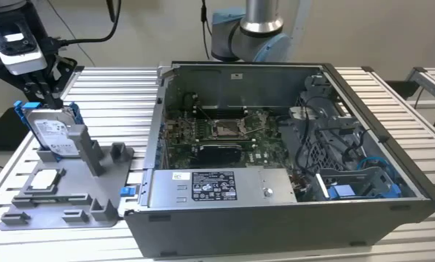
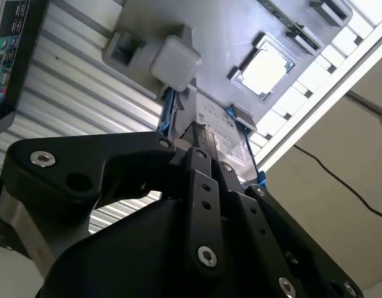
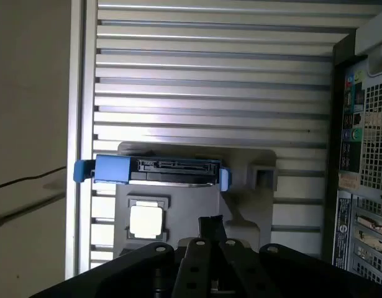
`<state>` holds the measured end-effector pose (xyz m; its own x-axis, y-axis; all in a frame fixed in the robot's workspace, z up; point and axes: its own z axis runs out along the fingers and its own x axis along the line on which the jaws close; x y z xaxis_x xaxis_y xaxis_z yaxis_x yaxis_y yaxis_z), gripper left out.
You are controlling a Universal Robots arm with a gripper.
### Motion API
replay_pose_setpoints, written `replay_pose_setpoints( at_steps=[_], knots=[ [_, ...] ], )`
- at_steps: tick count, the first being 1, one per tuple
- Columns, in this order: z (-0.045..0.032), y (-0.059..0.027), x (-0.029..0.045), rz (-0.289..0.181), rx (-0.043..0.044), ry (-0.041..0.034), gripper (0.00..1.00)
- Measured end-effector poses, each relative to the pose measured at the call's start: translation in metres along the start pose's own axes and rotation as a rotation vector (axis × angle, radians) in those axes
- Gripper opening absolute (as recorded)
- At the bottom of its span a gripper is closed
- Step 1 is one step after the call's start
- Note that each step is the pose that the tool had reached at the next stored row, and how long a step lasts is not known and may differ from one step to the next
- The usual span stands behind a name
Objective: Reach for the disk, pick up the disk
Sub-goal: 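Reach for the disk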
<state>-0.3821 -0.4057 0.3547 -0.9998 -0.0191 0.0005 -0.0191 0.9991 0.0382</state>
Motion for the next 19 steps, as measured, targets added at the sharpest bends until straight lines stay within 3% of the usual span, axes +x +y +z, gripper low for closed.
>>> replay_pose_setpoints(
  at_steps=[5, 9, 12, 19],
  knots=[
    [0.0000, 0.0008, 0.0000, 0.000, 0.0000, 0.0000, 0.00],
    [0.0006, 0.0133, 0.0026, 0.000, 0.0000, -0.0001, 0.00],
    [0.0010, 0.0223, 0.0134, 0.000, 0.0001, 0.0001, 0.00],
    [0.0023, 0.0302, 0.0450, 0.000, 0.0000, 0.0000, 0.00]
  ],
)
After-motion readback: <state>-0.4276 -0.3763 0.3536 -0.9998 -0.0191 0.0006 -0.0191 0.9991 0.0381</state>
